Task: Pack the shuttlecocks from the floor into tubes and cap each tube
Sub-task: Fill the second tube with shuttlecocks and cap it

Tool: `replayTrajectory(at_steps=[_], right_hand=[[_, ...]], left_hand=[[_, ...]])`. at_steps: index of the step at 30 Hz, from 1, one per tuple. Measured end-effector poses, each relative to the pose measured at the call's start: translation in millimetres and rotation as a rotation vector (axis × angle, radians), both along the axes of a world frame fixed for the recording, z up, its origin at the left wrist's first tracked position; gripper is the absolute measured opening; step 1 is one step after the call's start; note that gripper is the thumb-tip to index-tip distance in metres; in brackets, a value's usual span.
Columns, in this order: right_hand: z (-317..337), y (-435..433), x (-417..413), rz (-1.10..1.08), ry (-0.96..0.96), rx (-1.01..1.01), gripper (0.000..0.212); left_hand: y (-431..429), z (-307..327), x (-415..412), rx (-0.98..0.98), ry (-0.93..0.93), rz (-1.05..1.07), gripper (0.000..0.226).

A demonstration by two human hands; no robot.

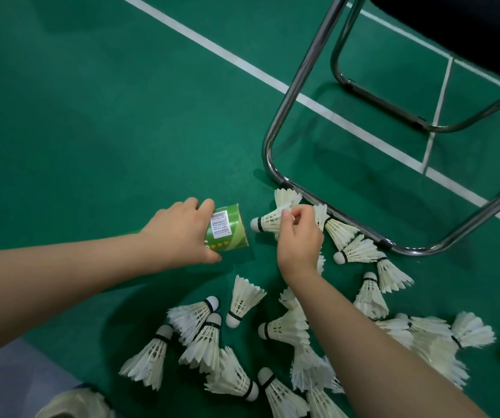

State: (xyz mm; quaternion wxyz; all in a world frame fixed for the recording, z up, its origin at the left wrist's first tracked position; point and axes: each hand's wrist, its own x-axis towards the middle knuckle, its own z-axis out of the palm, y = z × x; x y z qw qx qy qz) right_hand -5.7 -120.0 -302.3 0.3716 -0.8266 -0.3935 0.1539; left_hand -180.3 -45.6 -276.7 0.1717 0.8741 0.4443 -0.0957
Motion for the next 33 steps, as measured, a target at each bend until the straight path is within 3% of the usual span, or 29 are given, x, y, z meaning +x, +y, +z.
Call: replayTrajectory(at_steps=[4,9,13,20,22,25,27,29,32,33], right_hand=[[13.7,-7.7,-21.8,-0.079,0.241,0.214,0.019],[20.2,-17.1,-47.0,0.044,0.391,0.172,0.016],[24.2,-19.0,-48.3,0.069,0.658,0.153,0.005],[31.2,-19.3,-31.7,0.465,0.871,-0.15,0.023],[36.8,-14.5,-23.7,0.592,0.957,-0.291,0.017],[38.4,-3.5,-14.9,0.755,0.972,-0.524,0.027],[33.8,5.1,-13.8,0.719,0.949,-0.575,0.037],[29.1,14.0,-13.2,0.554,0.937,-0.465,0.046],[28.7,26.2,-6.4,0.273,0.802,-0.2,0.016],[28.8,28.3,-1.8,0.198,0.734,-0.142,0.017]], left_hand=[[-4.7,2.1,-1.0,0.007,-0.003,-0.012,0.063],[-11.1,6.0,1.3,0.023,-0.03,-0.023,0.061],[-12.0,7.5,1.1,0.027,-0.039,-0.023,0.061],[-13.4,7.3,6.8,0.028,-0.03,-0.058,0.058],[-15.0,6.7,8.3,0.048,-0.011,-0.09,0.058],[-16.6,5.4,13.6,0.104,0.034,-0.19,0.057],[-13.6,4.8,17.8,0.105,0.022,-0.196,0.057],[-5.7,4.8,22.7,0.076,-0.016,-0.139,0.056],[11.3,3.5,32.4,0.042,-0.053,-0.046,0.058],[17.1,2.8,36.1,0.038,-0.06,-0.026,0.059]])
